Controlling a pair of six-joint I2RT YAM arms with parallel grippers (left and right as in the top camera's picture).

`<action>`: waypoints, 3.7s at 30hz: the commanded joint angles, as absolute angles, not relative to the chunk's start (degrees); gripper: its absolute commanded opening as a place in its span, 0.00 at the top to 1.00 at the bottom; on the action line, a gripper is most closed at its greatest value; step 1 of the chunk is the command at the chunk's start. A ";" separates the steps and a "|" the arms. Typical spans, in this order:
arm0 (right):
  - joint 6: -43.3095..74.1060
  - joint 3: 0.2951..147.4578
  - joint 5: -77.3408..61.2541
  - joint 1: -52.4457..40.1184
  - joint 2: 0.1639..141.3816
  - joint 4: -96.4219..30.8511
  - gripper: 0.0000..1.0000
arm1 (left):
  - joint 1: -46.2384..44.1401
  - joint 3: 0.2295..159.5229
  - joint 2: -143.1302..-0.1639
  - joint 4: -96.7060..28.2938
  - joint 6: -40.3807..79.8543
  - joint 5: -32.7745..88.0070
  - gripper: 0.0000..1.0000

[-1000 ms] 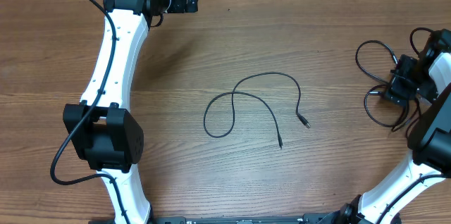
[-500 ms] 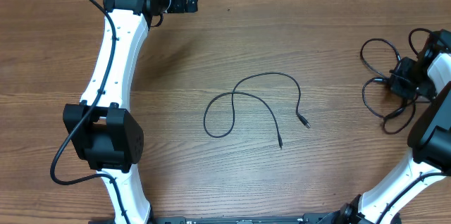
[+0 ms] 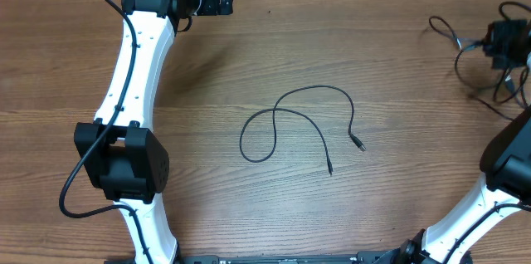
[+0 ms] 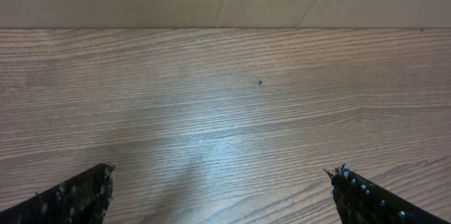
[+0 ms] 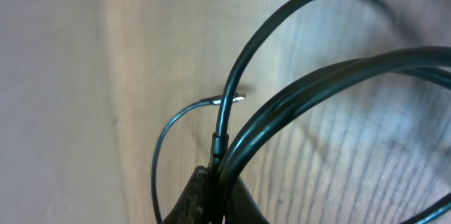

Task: Untangle cables

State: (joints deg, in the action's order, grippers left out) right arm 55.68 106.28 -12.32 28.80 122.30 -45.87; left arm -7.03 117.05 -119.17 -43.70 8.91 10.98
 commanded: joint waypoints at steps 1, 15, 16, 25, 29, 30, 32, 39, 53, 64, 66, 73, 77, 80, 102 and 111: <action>42.87 112.92 -19.22 28.88 119.96 -47.35 0.96 | -7.20 118.34 -119.61 -43.66 9.45 11.66 0.01; 22.44 121.67 -46.57 28.82 114.52 -50.06 0.96 | -6.94 118.32 -119.63 -43.94 3.31 18.22 0.00; 22.15 121.91 -46.30 28.82 113.27 -50.09 0.96 | -6.92 118.32 -119.61 -44.01 3.14 18.31 0.00; 21.96 122.02 -45.93 28.82 102.39 -52.58 0.96 | -5.52 118.21 -123.35 -43.90 0.19 28.99 0.00; 19.68 121.99 -45.80 27.38 99.59 -55.33 0.96 | -5.54 118.21 -126.48 -43.92 0.40 30.76 0.01; 19.62 121.99 -44.93 26.87 99.22 -55.88 0.96 | -5.54 118.21 -127.13 -43.83 0.40 31.20 0.01; 19.64 121.99 -41.08 25.76 98.83 -57.32 0.96 | -5.54 118.24 -127.83 -43.24 0.45 31.68 0.00; 21.21 121.95 -25.93 21.71 99.11 -63.35 0.96 | -5.54 118.26 -127.72 -38.22 0.64 33.76 0.01; 39.42 121.95 17.23 27.88 94.37 -92.40 0.96 | -5.52 119.83 -127.70 -36.64 1.76 34.61 0.00; 43.70 119.24 19.84 48.38 87.85 -97.06 0.96 | -5.52 120.18 -127.70 -34.87 3.27 35.86 0.01; 43.70 117.84 19.79 51.79 87.81 -97.06 0.96 | -5.52 120.18 -127.70 -34.83 3.42 35.88 0.00; 45.47 103.83 19.22 59.53 87.81 -91.15 0.96 | -5.52 120.18 -127.70 -33.95 4.45 35.88 0.00; 45.63 92.44 14.66 62.85 87.83 -80.05 0.96 | -5.52 120.18 -127.72 -33.56 5.39 35.88 0.00; 45.63 84.62 12.27 64.49 87.94 -71.88 0.96 | -5.52 120.18 -127.72 -33.58 5.39 35.88 0.00; 36.88 67.85 19.46 65.45 104.49 -41.04 0.94 | -5.54 120.18 -127.70 -33.58 9.58 36.12 0.00; 35.53 67.90 19.49 65.43 105.47 -39.81 0.05 | -5.54 120.18 -127.70 -33.61 11.88 36.45 0.00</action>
